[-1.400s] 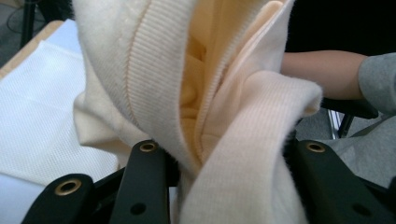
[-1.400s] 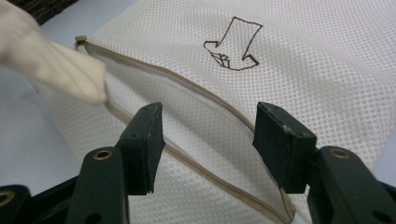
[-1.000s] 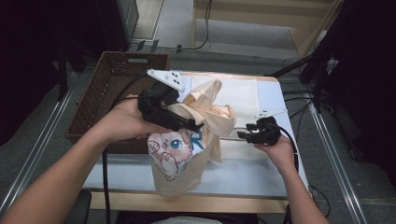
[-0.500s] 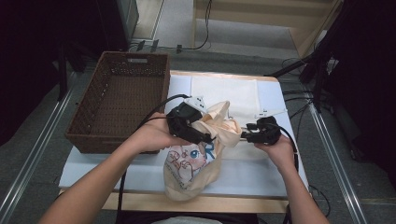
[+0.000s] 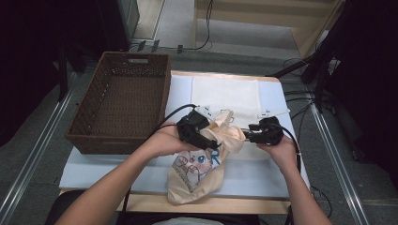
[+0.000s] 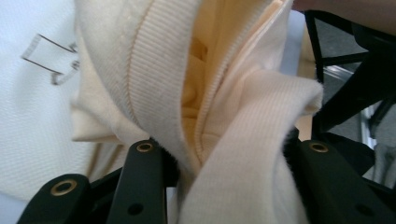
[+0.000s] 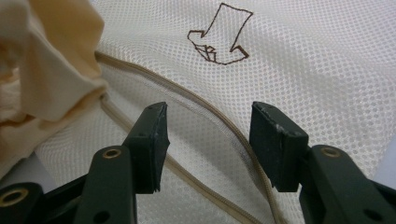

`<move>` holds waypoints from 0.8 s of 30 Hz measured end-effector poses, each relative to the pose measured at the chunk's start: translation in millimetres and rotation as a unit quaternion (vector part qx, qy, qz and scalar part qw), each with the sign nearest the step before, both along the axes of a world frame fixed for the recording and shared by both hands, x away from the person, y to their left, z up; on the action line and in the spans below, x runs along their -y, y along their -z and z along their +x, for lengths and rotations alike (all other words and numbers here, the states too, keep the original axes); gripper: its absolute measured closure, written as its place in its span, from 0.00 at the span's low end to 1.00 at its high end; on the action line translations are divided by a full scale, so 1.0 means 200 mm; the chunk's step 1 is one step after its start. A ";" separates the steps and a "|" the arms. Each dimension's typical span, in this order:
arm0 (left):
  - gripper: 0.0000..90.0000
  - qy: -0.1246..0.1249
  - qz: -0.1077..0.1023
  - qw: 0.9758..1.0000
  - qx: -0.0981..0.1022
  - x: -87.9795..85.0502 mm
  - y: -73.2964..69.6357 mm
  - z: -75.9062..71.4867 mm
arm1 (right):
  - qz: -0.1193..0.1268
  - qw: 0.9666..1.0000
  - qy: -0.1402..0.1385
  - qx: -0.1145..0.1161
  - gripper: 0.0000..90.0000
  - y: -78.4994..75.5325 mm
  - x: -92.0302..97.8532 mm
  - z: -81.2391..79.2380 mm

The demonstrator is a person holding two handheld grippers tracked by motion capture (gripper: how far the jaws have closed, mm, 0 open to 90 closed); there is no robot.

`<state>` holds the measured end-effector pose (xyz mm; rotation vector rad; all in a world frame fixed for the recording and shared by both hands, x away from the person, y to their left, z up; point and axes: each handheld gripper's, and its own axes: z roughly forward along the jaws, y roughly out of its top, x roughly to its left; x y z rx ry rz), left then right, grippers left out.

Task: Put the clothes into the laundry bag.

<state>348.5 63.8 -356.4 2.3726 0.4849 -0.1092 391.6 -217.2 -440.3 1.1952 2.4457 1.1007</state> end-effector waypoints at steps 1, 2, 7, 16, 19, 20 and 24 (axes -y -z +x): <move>0.67 0.001 -0.002 1.000 -0.006 0.00 0.02 -0.01 | 0.000 1.000 0.000 0.000 0.54 0.00 0.00 0.00; 0.67 0.004 -0.003 1.000 -0.010 0.01 0.04 -0.01 | 0.000 1.000 0.001 0.000 0.55 0.00 0.00 0.00; 0.67 -0.010 -0.015 1.000 -0.018 0.01 0.13 -0.04 | -0.015 1.000 0.001 -0.002 0.55 0.03 -0.02 0.02; 0.66 -0.032 -0.025 0.998 -0.055 0.01 0.27 -0.05 | -0.056 0.998 0.005 -0.011 0.83 0.08 -0.07 0.08; 0.65 -0.031 -0.023 0.997 -0.066 0.01 0.30 -0.06 | -0.042 0.998 0.016 -0.039 0.93 0.08 -0.07 0.12; 0.65 -0.029 -0.021 0.997 -0.067 0.01 0.32 -0.06 | -0.041 0.998 0.019 -0.047 0.94 0.07 -0.07 0.12; 0.65 -0.036 -0.016 0.997 -0.062 0.02 0.35 -0.06 | -0.033 0.999 0.021 -0.037 0.96 0.03 -0.07 0.11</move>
